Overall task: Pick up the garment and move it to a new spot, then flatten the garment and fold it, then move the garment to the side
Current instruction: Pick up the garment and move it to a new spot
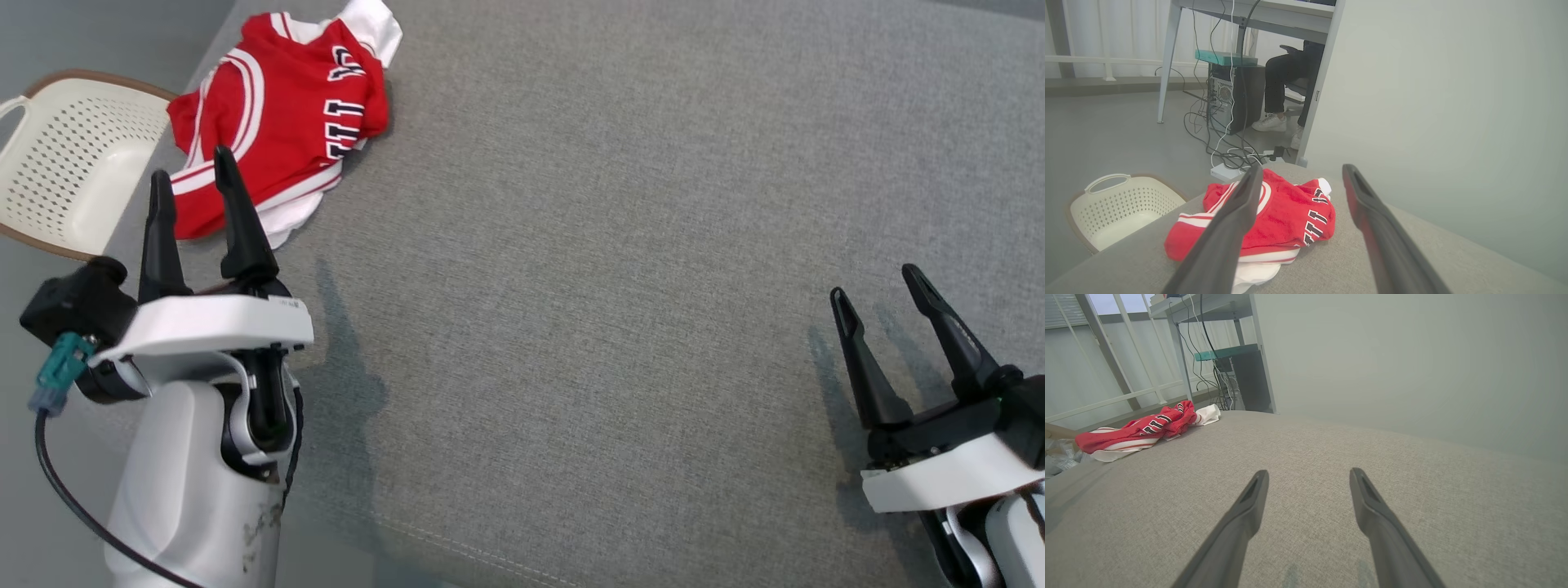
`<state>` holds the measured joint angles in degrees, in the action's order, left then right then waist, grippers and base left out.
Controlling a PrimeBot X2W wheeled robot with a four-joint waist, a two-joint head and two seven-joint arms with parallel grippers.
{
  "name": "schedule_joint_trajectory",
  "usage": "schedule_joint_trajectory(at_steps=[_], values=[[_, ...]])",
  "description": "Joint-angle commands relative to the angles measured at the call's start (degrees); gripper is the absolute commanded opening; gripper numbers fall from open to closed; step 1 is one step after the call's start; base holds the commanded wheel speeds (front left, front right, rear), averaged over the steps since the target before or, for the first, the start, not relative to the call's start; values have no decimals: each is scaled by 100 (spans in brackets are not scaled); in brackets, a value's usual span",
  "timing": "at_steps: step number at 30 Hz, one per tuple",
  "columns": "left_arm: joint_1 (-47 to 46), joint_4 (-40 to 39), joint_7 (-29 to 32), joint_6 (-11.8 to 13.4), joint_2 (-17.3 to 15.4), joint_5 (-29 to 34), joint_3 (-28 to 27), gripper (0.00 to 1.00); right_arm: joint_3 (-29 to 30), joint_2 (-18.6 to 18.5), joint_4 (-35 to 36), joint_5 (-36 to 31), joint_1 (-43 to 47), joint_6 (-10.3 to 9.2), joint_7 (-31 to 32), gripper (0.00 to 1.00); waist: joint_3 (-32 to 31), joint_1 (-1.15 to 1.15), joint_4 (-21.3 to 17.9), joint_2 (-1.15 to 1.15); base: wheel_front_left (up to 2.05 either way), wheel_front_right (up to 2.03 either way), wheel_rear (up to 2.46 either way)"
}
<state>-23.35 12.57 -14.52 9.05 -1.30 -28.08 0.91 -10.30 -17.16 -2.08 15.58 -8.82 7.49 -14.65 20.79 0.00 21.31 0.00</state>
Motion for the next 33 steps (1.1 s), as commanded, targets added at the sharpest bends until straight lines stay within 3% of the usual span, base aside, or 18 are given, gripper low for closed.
schedule_joint_trajectory(at_steps=[1, 9, 15, 19, 25, 33], values=[[-249, -61, -48, -49, -158, -85, -219, 100, -120, -88, 199, 10, -102, 0, -35, 100, 279, 0, -185, 0, 0, 0, 0], [-1368, 1341, -48, -259, -158, -79, -443, 100, -155, -288, 248, 49, -405, 0, -35, 100, 813, 0, -410, 0, 0, 0, 0], [-2162, 2781, -48, -233, -174, 178, -704, 100, -199, -271, 214, 101, -544, 0, -35, 100, 935, 0, -563, 0, 0, 0, 0], [-2785, 3934, -48, -148, -368, 319, -790, 100, -302, -281, 192, 148, -578, 0, -35, 100, 1036, 0, -666, 0, 0, 0, 0], [-3268, 4878, -48, -16, -603, 468, -772, 100, -340, -362, 195, 225, -621, 0, -35, 100, 1103, 0, -777, 0, 0, 0, 0], [-3494, 5484, -48, 93, -873, 623, -738, 100, -370, -431, 216, 267, -614, 0, -35, 100, 1201, 0, -938, 0, 0, 0, 0]])
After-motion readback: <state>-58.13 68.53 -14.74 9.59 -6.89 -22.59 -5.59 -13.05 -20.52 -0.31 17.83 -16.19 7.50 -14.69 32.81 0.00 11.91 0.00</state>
